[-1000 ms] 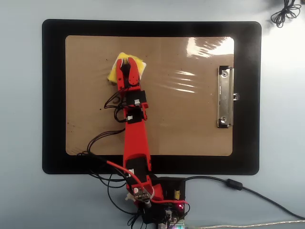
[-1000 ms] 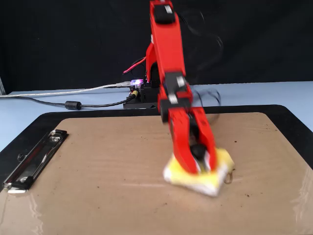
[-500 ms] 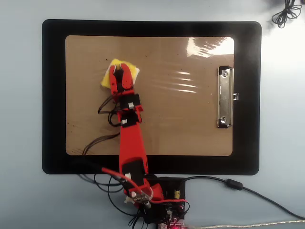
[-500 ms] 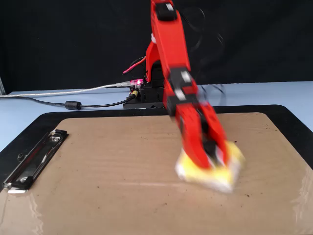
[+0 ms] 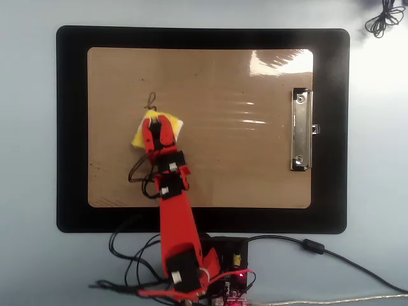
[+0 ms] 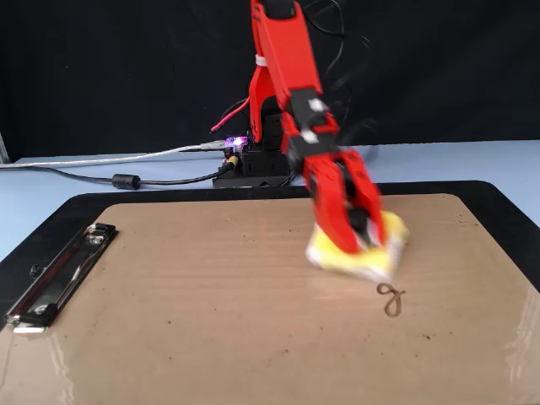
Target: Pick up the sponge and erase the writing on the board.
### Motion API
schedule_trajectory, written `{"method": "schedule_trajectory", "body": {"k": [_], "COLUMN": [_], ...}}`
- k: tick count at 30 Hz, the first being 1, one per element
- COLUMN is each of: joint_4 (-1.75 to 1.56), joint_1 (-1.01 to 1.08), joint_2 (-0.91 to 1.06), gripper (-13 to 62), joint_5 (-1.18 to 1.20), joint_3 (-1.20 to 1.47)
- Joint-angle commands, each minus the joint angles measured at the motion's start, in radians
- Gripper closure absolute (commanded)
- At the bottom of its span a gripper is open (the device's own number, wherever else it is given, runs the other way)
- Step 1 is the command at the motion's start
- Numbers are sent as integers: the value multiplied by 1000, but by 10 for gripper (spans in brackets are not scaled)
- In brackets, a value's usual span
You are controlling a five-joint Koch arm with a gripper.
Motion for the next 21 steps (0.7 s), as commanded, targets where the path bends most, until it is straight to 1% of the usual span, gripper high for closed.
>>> {"method": "schedule_trajectory", "body": {"k": [1,2,4,5,6,9,10,11,12,14,18,19,20,21], "joint_4": [-5,2,44,63,75,78,77,75,75,49,55,58,67,84], "joint_1": [5,17,17,14,2,-94,-112,-123,-123,-110,-6,6,11,9], "joint_2": [-219,-262,-238,-166,-28,307,379,405,379,212,-285,-337,-351,-331], "gripper": [573,573,572,572,573,572,572,572,572,572,572,572,573,572], "joint_5": [-14,-14,-17,-17,-25,-52,-78,-104,-110,-107,-46,-34,-21,-11], "joint_3": [-238,-318,-285,-207,-57,302,370,399,393,241,-356,-449,-477,-439]}}
